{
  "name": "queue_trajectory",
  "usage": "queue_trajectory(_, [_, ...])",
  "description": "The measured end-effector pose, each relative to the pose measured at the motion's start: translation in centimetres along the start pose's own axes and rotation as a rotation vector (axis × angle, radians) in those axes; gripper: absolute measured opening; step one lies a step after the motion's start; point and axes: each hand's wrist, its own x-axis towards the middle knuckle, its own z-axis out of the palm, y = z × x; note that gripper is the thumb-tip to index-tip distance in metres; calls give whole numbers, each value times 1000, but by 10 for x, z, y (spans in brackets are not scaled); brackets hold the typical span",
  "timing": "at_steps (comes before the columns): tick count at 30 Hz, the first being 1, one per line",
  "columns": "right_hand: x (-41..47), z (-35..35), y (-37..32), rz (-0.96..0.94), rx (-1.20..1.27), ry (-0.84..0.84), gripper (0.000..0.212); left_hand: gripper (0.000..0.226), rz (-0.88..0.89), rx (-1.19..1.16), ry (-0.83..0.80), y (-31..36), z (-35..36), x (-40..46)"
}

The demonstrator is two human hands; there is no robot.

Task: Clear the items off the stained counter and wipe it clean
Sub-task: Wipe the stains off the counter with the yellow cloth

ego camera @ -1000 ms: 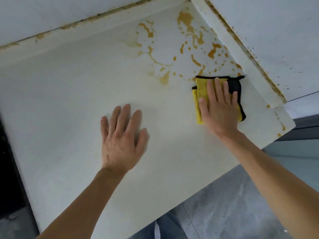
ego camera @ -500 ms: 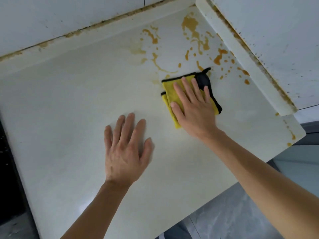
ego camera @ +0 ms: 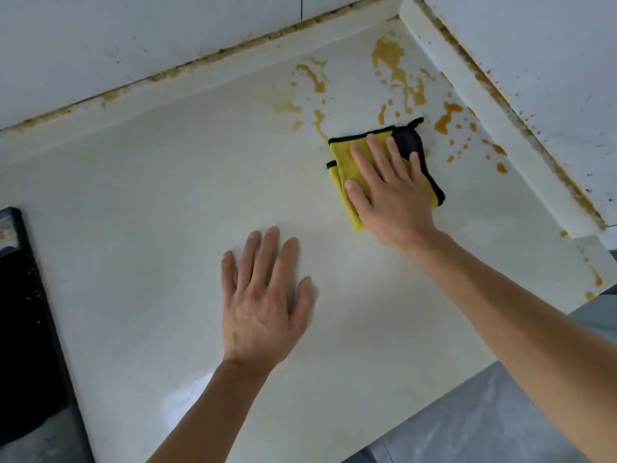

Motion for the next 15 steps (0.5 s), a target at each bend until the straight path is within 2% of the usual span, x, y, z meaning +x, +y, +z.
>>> queue_trajectory(2, [28, 1, -32, 61, 37, -3, 65, 64, -21, -4, 0, -1, 2, -1])
queue_trajectory(4, [39, 5, -63, 21, 37, -2, 64, 67, -28, -9, 3, -3, 3, -2])
queue_trajectory(6, [30, 8, -74, -123, 18, 12, 63, 69, -34, -17, -8, -2, 2, -1])
queue_trajectory(8, [13, 11, -58, -313, 22, 11, 62, 73, -45, -25, -16, -2, 0, -2])
queue_trajectory(10, [0, 13, -33, -419, -1, 12, 62, 74, -50, -25, -17, -1, 0, -2])
queue_trajectory(12, [5, 11, -16, -359, -10, 14, 63, 73, -46, -20, -9, 0, 0, -2])
queue_trajectory(15, [42, 6, -23, -154, 38, -4, 64, 71, -44, -18, -7, 1, 0, -1])
